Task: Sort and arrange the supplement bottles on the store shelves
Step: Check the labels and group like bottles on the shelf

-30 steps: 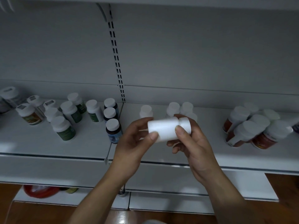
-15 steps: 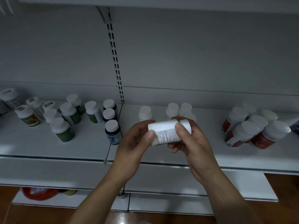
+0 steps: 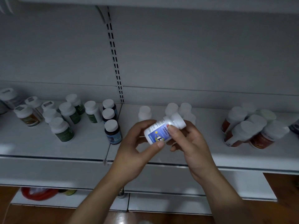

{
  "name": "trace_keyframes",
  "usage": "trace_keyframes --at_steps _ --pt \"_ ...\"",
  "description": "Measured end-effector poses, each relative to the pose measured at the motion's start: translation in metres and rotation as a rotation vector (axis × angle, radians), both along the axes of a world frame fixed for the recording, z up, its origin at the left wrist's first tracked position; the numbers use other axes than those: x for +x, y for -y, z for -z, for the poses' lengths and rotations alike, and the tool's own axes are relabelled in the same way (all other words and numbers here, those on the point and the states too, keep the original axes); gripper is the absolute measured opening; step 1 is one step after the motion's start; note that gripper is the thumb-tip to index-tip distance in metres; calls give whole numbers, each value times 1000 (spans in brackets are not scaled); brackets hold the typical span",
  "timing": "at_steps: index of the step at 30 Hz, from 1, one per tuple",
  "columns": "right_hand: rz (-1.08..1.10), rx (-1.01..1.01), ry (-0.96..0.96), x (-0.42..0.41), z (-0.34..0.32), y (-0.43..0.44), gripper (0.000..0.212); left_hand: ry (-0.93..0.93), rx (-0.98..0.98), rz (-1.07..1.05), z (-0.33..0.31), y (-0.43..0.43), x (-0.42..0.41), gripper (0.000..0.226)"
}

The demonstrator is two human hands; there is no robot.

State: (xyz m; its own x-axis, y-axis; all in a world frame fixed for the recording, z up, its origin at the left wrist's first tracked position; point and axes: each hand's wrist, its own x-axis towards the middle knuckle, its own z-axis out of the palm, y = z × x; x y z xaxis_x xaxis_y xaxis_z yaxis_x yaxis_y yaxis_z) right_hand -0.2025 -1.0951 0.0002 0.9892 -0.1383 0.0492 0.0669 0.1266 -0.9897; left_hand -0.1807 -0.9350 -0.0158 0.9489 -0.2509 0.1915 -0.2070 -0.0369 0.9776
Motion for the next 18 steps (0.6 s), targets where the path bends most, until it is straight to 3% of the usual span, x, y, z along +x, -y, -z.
trace_keyframes --at_steps 5,12,16,18 --pt "-27 -22 13 1 -1 0 31 -104 -95 -19 -7 4 -3 20" --pt "41 -22 22 6 -2 0 29 -132 53 20 1 2 -1 47" --pt "58 -224 41 8 4 1 29 -135 180 28 3 -1 4 58" --pt "48 -345 48 9 8 -1 29 -133 238 -6 5 0 6 52"
